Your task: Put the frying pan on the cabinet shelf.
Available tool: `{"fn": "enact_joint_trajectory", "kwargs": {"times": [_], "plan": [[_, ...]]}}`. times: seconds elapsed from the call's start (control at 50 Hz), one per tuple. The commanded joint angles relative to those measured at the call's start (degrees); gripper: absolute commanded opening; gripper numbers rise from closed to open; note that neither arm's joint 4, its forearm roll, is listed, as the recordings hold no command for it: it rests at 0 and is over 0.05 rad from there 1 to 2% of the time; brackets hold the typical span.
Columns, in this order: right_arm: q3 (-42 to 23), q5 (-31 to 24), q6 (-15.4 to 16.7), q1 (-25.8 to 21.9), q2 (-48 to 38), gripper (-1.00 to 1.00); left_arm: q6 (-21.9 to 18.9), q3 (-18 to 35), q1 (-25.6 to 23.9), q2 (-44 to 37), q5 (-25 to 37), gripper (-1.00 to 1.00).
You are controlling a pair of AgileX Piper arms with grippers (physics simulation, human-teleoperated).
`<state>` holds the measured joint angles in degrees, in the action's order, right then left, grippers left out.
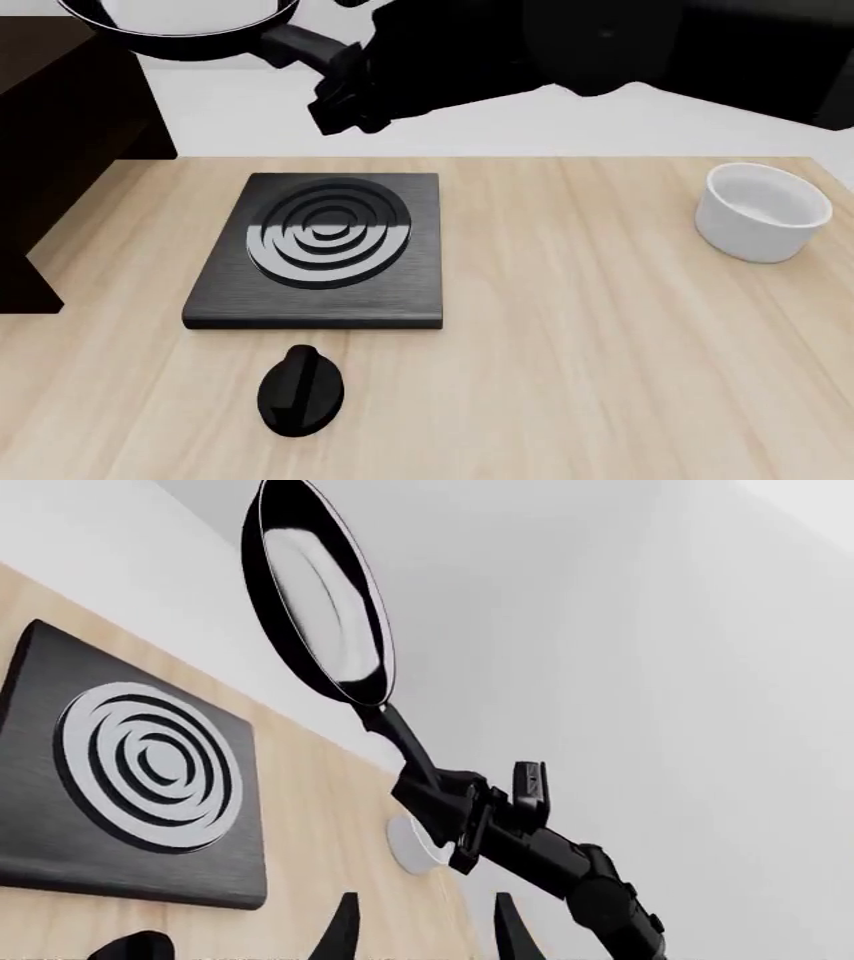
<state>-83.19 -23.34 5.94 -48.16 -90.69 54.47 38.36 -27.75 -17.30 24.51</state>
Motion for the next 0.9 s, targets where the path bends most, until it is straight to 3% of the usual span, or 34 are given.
{"fn": "enact_joint_trajectory", "kwargs": {"times": [0.02, 0.24, 0.3, 0.36, 0.52, 0.9], "plan": [[-1.44, 1.57, -1.75, -2.75, -0.44, -1.0, 0.83, -0.29, -0.71, 0.77, 0.11, 1.0], [-2.06, 1.87, -1.47, -5.54, -0.84, -1.0, 0.46, 0.89, 0.0, 0.6, 0.33, 1.0], [-2.29, 1.87, -1.43, -5.62, -0.43, -1.0, -2.83, 2.8, 1.35, -0.22, 1.32, 1.0], [-1.89, 2.09, -1.0, -5.99, 0.05, -1.0, -0.61, 1.34, 1.7, 0.15, 0.59, 1.0], [-0.41, 2.98, -1.02, -7.09, 1.67, -1.0, -2.58, 2.53, 1.68, -0.37, 1.2, 1.0], [2.87, 3.76, -1.26, -8.9, 4.6, -1.0, -2.23, 1.46, 2.17, -0.43, 0.81, 1.0]]}}
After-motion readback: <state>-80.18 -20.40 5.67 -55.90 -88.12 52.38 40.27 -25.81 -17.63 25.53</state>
